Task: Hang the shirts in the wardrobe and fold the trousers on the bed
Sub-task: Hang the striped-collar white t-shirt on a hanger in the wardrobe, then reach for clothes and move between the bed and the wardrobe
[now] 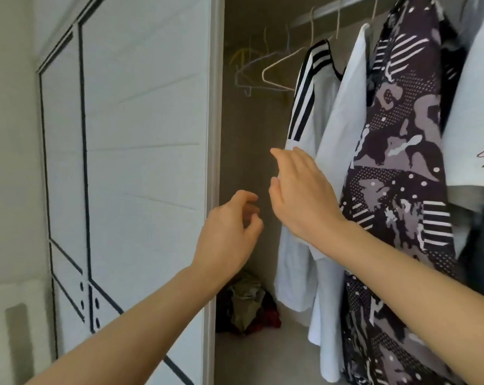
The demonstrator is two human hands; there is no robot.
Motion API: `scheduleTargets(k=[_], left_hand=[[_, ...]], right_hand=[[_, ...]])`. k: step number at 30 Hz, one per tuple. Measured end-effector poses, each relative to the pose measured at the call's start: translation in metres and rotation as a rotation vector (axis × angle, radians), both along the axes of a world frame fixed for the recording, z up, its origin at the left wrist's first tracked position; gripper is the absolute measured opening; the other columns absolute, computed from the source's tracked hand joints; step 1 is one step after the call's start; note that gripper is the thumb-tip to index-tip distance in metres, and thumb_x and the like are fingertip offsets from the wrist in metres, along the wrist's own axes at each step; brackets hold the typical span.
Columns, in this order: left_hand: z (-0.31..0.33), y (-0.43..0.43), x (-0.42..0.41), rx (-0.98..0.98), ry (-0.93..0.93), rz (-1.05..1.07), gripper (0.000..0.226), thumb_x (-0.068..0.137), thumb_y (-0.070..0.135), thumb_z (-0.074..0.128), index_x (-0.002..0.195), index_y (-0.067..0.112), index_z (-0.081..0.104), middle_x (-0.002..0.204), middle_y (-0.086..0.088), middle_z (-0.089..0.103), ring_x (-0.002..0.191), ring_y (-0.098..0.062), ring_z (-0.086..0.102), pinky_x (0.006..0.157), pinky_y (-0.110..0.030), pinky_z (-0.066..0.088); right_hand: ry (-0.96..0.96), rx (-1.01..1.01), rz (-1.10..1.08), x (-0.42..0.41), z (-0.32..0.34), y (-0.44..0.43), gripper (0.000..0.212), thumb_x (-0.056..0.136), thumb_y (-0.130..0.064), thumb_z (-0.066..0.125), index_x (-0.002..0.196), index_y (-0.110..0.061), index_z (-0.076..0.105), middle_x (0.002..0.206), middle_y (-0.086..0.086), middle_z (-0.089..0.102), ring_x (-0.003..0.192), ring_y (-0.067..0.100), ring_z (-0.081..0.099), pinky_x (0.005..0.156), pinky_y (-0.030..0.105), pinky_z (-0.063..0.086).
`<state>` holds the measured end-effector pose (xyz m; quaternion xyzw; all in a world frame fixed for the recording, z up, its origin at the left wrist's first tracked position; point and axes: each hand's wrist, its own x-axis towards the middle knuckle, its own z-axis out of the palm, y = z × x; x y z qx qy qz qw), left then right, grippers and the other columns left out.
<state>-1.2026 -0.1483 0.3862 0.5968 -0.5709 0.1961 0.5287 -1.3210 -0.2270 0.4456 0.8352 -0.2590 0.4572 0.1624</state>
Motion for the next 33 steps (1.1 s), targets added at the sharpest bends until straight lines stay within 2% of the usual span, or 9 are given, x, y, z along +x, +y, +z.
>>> scheduleTargets(k=[2,6,8,10,13,21,25,29,33], left_hand=[[-0.016,0.020,-0.007,0.026,-0.075,0.107,0.032,0.097,0.024,0.057,0.129,0.024,0.056,0.110,0.011,0.069,0.095,-0.008,0.065,0.083,-0.028,0.056],[-0.054,0.053,-0.022,0.111,-0.405,0.395,0.026,0.089,0.011,0.066,0.115,0.010,0.067,0.088,-0.002,0.072,0.081,-0.022,0.065,0.061,-0.035,0.054],[-0.076,0.070,-0.029,0.205,-0.409,0.494,0.025,0.091,0.011,0.063,0.116,0.010,0.067,0.090,-0.003,0.073,0.085,-0.024,0.066,0.064,-0.039,0.055],[-0.099,0.090,-0.039,0.282,-0.364,0.578,0.028,0.092,0.014,0.064,0.120,0.011,0.067,0.093,-0.002,0.074,0.090,-0.024,0.066,0.069,-0.038,0.055],[-0.135,0.128,-0.052,0.391,-0.313,0.673,0.030,0.088,0.014,0.069,0.118,0.011,0.067,0.091,-0.002,0.074,0.085,-0.025,0.067,0.066,-0.036,0.053],[-0.240,0.270,-0.084,0.684,-0.003,0.892,0.027,0.091,0.008,0.064,0.117,0.006,0.068,0.086,-0.009,0.072,0.080,-0.029,0.064,0.063,-0.040,0.053],[-0.289,0.333,-0.104,0.741,0.182,1.016,0.023,0.091,0.009,0.063,0.114,0.008,0.068,0.080,-0.007,0.070,0.072,-0.027,0.064,0.057,-0.039,0.053],[-0.335,0.390,-0.116,0.768,0.376,1.144,0.025,0.093,0.012,0.061,0.118,0.010,0.066,0.082,-0.003,0.068,0.075,-0.021,0.058,0.055,-0.032,0.043],[-0.381,0.443,-0.120,0.786,0.551,1.218,0.025,0.094,0.011,0.060,0.118,0.009,0.067,0.078,-0.002,0.066,0.068,-0.017,0.052,0.056,-0.036,0.048]], right_hand=[[0.033,0.013,0.037,-0.007,-0.020,0.006,0.050,0.100,-0.021,0.040,0.148,-0.011,0.031,0.148,0.007,0.040,0.145,0.029,0.023,0.114,0.041,0.030],[0.133,-0.035,0.162,-0.017,-0.062,0.024,0.050,0.096,-0.017,0.049,0.144,-0.008,0.039,0.144,0.011,0.047,0.142,0.033,0.031,0.113,0.044,0.033],[0.183,-0.026,0.248,-0.020,-0.086,0.036,0.050,0.094,-0.017,0.053,0.142,-0.007,0.043,0.142,0.012,0.050,0.140,0.033,0.035,0.113,0.046,0.035],[0.211,-0.008,0.351,-0.023,-0.113,0.049,0.047,0.092,-0.018,0.057,0.137,-0.006,0.049,0.137,0.013,0.055,0.137,0.035,0.041,0.109,0.046,0.037],[0.258,0.016,0.473,-0.025,-0.155,0.071,0.044,0.090,-0.018,0.063,0.132,-0.006,0.054,0.132,0.012,0.059,0.133,0.035,0.046,0.106,0.043,0.038],[0.524,0.179,0.806,-0.019,-0.267,0.145,0.045,0.094,-0.013,0.053,0.137,-0.004,0.048,0.138,0.013,0.053,0.139,0.035,0.035,0.113,0.043,0.030],[0.676,0.243,0.927,-0.005,-0.312,0.194,0.044,0.097,-0.013,0.047,0.140,-0.005,0.045,0.141,0.012,0.049,0.141,0.030,0.033,0.115,0.041,0.030],[0.808,0.298,1.022,0.015,-0.356,0.251,0.045,0.097,-0.011,0.044,0.142,-0.006,0.043,0.141,0.011,0.048,0.139,0.027,0.032,0.113,0.037,0.028],[0.953,0.305,1.087,0.040,-0.402,0.307,0.041,0.099,-0.014,0.040,0.139,-0.009,0.042,0.139,0.006,0.047,0.138,0.024,0.028,0.108,0.030,0.023]])
